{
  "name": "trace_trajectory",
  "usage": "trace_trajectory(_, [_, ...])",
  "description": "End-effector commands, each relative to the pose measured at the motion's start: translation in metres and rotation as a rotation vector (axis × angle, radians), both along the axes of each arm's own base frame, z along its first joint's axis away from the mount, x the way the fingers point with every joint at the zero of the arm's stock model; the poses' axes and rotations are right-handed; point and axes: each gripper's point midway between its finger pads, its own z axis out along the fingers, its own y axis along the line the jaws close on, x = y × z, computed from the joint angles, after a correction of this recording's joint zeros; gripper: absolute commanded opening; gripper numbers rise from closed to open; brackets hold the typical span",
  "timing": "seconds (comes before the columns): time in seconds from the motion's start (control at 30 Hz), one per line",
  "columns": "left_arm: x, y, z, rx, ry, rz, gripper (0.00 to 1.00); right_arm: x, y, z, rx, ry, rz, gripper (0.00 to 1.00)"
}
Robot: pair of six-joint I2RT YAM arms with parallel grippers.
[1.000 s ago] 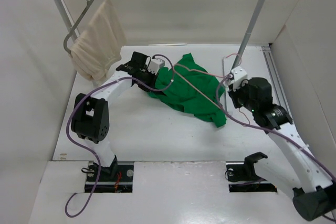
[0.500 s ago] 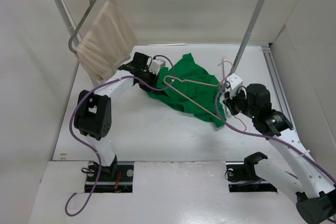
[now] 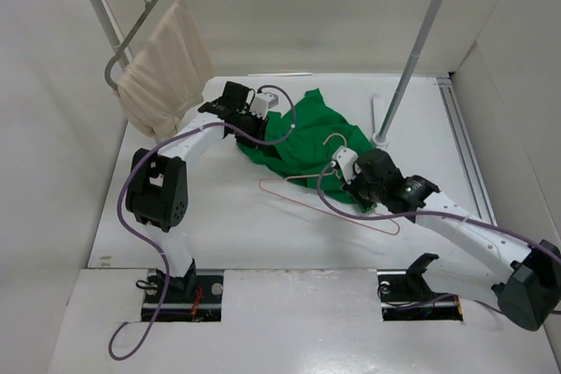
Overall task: Place the t-shirt on the hanger
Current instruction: Place tshirt on hanger
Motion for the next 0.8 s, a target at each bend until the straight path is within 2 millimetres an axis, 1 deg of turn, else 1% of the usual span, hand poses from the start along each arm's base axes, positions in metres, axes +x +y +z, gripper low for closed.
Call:
trace_trajectory(0.0, [0.003, -0.001, 0.017, -0.008, -0.039, -0.032, 0.00, 0.036, 0.006, 0.052, 0.049, -0.166, -0.097, 0.00])
trace_trajectory(0.03, [0.005, 0.003, 0.019, 0.008, -0.054, -0.019, 0.00, 0.036, 0.006, 0.052, 0.049, -0.166, -0.097, 0.00])
trace_trajectory(0.1, [0.006, 0.008, 0.015, 0.041, -0.066, -0.024, 0.00, 0.041, 0.010, 0.058, 0.066, -0.186, -0.097, 0.00])
trace_trajectory(0.13, [0.007, 0.010, 0.018, 0.051, -0.085, -0.031, 0.00, 0.042, 0.010, 0.058, 0.061, -0.189, -0.091, 0.00])
trace_trajectory(0.17, [0.007, 0.011, 0.017, 0.058, -0.088, -0.026, 0.00, 0.044, 0.009, 0.063, 0.067, -0.210, -0.101, 0.00])
trace_trajectory(0.27, [0.007, 0.010, 0.017, 0.076, -0.102, -0.043, 0.00, 0.047, 0.002, 0.064, 0.045, -0.228, -0.133, 0.00])
trace_trajectory(0.3, [0.006, 0.007, 0.017, 0.076, -0.102, -0.052, 0.00, 0.049, -0.005, 0.064, 0.019, -0.237, -0.159, 0.00])
trace_trajectory(0.33, [0.004, 0.008, 0.016, 0.079, -0.093, -0.052, 0.00, 0.050, -0.007, 0.061, 0.004, -0.237, -0.170, 0.00])
trace_trajectory(0.37, [0.002, 0.004, 0.016, 0.078, -0.094, -0.062, 0.00, 0.052, -0.008, 0.057, -0.007, -0.226, -0.182, 0.00])
trace_trajectory(0.43, [0.000, 0.001, 0.016, 0.082, -0.100, -0.079, 0.00, 0.060, -0.014, 0.057, -0.023, -0.234, -0.219, 0.00])
trace_trajectory(0.47, [-0.002, 0.002, 0.015, 0.086, -0.090, -0.080, 0.00, 0.063, -0.012, 0.052, -0.030, -0.227, -0.218, 0.00])
trace_trajectory(0.5, [-0.002, 0.002, 0.015, 0.086, -0.089, -0.080, 0.00, 0.067, -0.012, 0.055, -0.024, -0.234, -0.228, 0.00])
trace_trajectory(0.57, [-0.002, 0.002, 0.015, 0.086, -0.089, -0.080, 0.00, 0.072, -0.008, 0.049, -0.028, -0.230, -0.228, 0.00])
trace_trajectory(0.6, [-0.004, 0.003, 0.014, 0.089, -0.081, -0.080, 0.00, 0.076, -0.006, 0.053, -0.020, -0.239, -0.229, 0.00])
trace_trajectory(0.63, [-0.005, 0.001, 0.014, 0.081, -0.078, -0.085, 0.00, 0.078, -0.004, 0.049, -0.026, -0.232, -0.228, 0.00])
trace_trajectory(0.67, [-0.005, 0.001, 0.014, 0.081, -0.078, -0.085, 0.00, 0.082, -0.001, 0.055, -0.010, -0.250, -0.230, 0.00])
trace_trajectory(0.73, [-0.007, -0.004, 0.017, 0.072, -0.076, -0.100, 0.00, 0.085, -0.001, 0.051, -0.027, -0.241, -0.235, 0.00])
trace_trajectory(0.77, [-0.007, -0.004, 0.017, 0.072, -0.076, -0.100, 0.00, 0.089, 0.002, 0.054, -0.020, -0.248, -0.236, 0.00])
